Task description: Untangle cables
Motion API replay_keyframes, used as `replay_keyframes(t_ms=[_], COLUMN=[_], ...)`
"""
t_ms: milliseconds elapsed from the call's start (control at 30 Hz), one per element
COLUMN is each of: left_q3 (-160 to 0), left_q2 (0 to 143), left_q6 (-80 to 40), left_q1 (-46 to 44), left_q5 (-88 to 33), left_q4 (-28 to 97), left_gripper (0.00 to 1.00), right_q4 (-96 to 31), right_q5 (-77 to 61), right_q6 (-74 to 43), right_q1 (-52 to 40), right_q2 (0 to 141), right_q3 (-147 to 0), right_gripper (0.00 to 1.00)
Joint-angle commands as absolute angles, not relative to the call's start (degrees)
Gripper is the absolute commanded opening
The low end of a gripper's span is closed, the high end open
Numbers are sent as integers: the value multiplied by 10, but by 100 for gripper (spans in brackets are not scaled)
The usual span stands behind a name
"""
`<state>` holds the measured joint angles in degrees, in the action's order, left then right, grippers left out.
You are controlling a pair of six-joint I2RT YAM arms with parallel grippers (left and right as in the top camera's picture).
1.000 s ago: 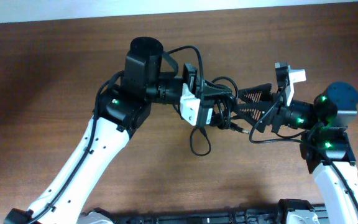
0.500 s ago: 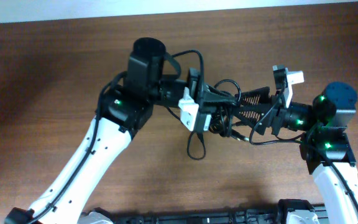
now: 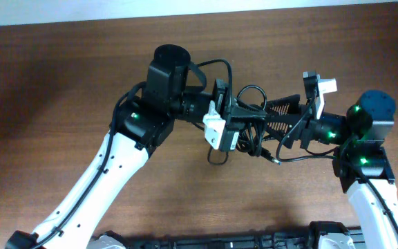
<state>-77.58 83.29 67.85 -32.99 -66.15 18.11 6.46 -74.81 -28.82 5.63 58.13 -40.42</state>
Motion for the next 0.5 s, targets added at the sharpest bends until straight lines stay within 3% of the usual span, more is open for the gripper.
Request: replay_keyframes(t_ms=[0, 467], left_q3=[-780, -780], left_q2=[820, 820], left_q6=[658, 658], left_q1=[-371, -371], left_q5=[-771, -767], left_q4=[218, 273], left_gripper=[0, 0], right_q4=[68, 27], right_q5=[-561, -323], right_q6=[-316, -334], right_q1=[64, 65], right_q2=[596, 596], right_q3=[-409, -409], right_gripper=[77, 77])
